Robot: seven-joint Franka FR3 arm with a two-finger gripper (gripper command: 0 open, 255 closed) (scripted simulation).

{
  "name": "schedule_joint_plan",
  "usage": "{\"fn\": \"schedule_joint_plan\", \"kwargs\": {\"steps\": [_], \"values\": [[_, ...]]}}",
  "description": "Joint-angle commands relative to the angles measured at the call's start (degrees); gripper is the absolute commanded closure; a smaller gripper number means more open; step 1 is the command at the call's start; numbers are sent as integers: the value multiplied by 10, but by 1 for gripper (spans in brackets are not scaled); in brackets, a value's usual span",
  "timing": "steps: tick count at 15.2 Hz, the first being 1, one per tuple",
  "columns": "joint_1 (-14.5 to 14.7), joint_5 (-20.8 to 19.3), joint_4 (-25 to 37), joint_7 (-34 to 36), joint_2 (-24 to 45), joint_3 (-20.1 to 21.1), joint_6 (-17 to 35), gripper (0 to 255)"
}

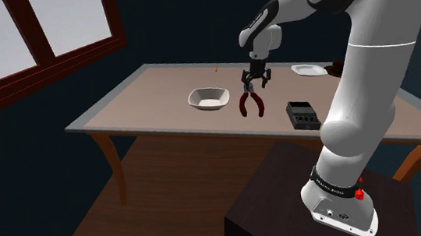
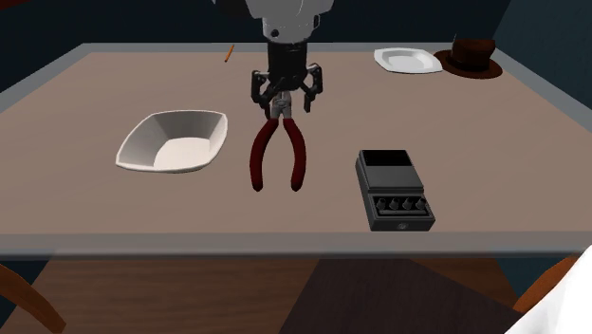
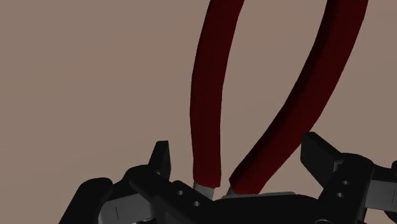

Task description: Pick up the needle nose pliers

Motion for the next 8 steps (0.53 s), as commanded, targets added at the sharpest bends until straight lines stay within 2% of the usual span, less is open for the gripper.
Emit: {"fn": "schedule_joint_plan", "kwargs": {"steps": [1,8], "values": [[-14,23,25,-9,34,-6,9,0],[-20,47,10,-26,69,2,55,0]]}}
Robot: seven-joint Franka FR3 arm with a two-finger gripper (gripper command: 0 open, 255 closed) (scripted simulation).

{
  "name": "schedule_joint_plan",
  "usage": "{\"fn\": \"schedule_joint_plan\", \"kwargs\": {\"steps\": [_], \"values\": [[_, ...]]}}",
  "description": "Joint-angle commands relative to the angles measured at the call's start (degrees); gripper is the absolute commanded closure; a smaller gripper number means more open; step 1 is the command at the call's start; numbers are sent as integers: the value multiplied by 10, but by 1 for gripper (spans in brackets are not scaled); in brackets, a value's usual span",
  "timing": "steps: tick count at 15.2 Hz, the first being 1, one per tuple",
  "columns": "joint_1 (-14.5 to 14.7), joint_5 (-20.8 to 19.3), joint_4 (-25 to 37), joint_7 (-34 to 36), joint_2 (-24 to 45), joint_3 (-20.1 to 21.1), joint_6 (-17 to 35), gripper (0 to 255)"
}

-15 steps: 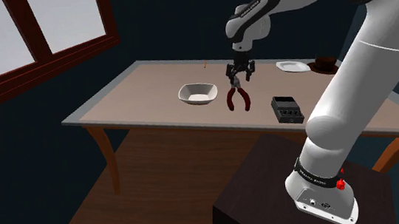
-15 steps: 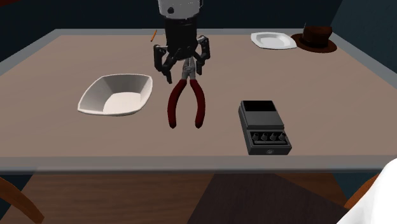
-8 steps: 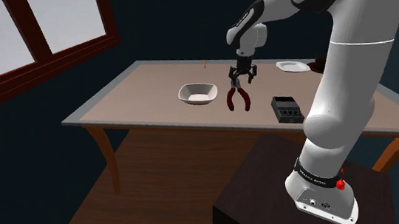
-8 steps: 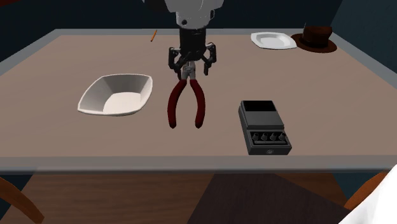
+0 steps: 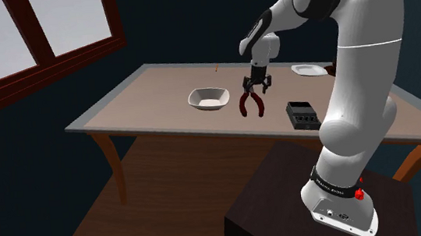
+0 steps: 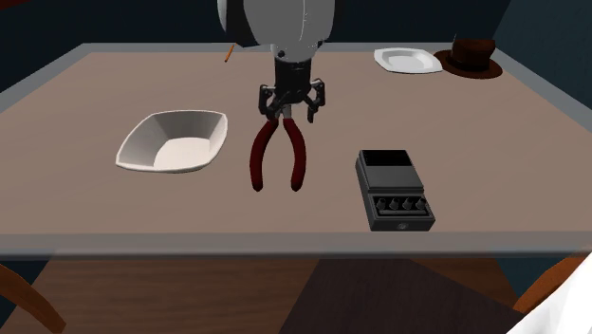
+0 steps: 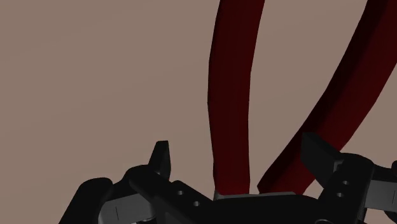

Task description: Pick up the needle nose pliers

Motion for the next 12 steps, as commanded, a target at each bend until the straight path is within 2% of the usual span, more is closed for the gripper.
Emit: {"fn": "schedule_joint_plan", "kwargs": {"steps": [1,2,3,12], "values": [[-1,6,-3,-4,8,2,11,0],[-1,6,-3,-4,8,2,11,0],[-2,6,-4,-5,9,2,12,255],[-2,6,-4,-4,8,2,11,255]]}}
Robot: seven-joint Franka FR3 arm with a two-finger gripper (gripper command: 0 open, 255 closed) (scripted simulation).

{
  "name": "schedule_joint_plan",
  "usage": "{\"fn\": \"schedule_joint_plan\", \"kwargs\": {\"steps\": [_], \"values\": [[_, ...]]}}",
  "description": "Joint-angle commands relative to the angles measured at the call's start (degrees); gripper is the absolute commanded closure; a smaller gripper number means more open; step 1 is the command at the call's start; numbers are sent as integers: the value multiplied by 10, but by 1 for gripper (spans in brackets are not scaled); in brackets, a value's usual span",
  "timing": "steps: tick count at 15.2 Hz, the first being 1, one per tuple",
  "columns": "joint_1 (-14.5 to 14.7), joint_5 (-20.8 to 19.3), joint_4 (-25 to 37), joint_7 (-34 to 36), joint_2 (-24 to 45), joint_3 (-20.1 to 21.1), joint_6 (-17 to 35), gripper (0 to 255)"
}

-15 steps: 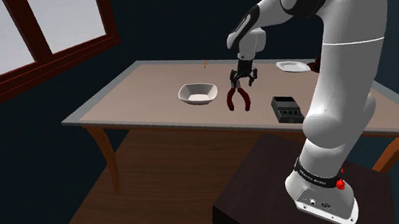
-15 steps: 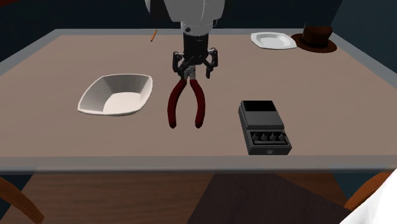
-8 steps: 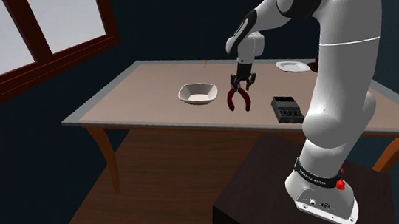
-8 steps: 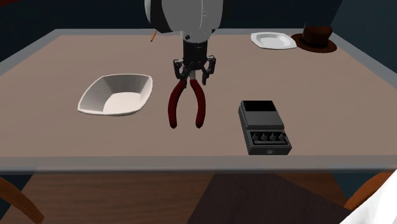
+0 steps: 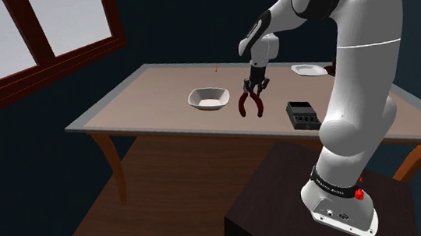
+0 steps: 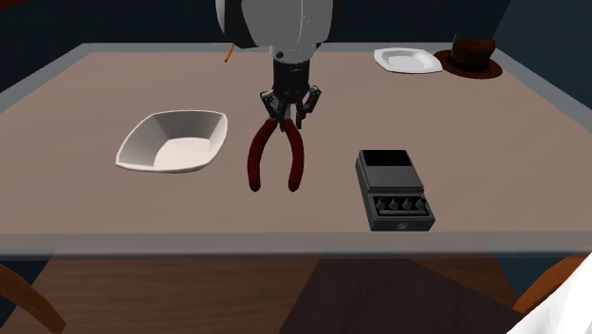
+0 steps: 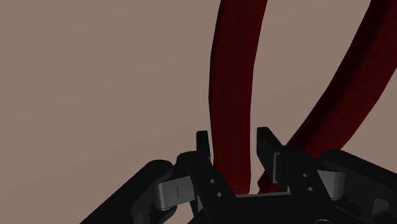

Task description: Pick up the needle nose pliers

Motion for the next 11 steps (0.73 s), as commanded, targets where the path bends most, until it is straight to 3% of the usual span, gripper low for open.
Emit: {"fn": "schedule_joint_plan", "kwargs": {"steps": [1,11], "values": [[0,-4,-3,2,-1,-2,-4,255],[7,-36,21,25,-50,-12,-71,255]]}}
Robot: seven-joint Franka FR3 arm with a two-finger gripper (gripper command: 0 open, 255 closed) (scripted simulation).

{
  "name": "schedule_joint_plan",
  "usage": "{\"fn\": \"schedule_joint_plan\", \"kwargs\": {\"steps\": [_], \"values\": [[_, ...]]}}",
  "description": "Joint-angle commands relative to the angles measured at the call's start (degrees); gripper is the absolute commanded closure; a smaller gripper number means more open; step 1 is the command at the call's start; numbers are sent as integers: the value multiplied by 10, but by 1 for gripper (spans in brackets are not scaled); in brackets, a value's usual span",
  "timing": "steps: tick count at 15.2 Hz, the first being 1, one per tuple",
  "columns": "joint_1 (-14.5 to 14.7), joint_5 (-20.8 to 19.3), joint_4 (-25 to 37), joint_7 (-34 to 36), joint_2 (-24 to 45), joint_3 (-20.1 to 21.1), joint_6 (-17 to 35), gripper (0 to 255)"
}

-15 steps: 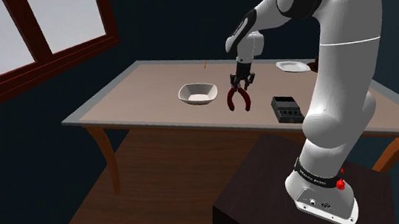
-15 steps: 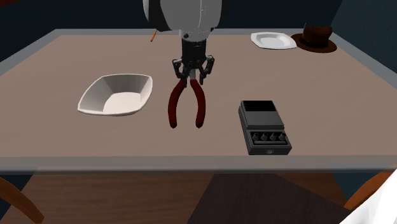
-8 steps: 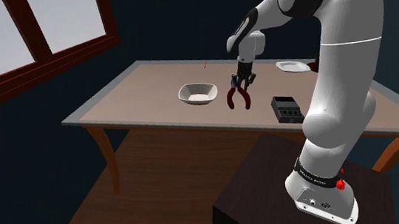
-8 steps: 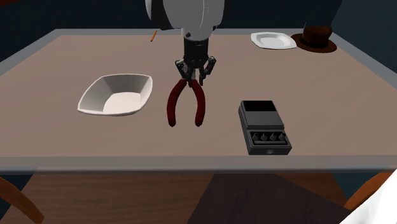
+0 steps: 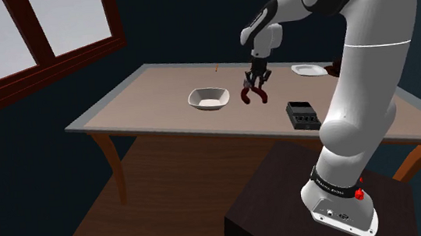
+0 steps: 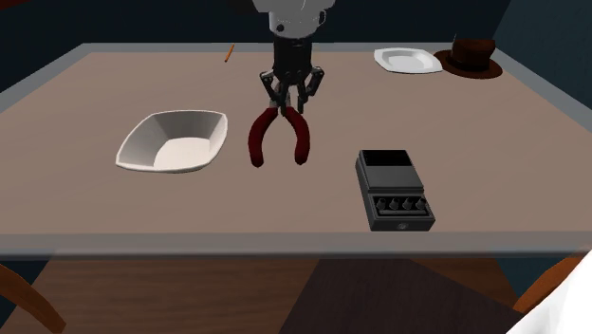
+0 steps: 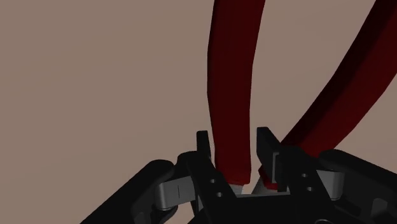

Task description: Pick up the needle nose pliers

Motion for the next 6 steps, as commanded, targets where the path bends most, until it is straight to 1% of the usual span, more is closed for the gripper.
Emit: {"fn": "schedule_joint_plan", "kwargs": {"steps": [1,4,6], "values": [[1,-5,6,4,-8,-1,-13,255],[2,-13,16,9,-21,-3,-34,255],[2,-13,17,10,-21,-3,-35,255]]}}
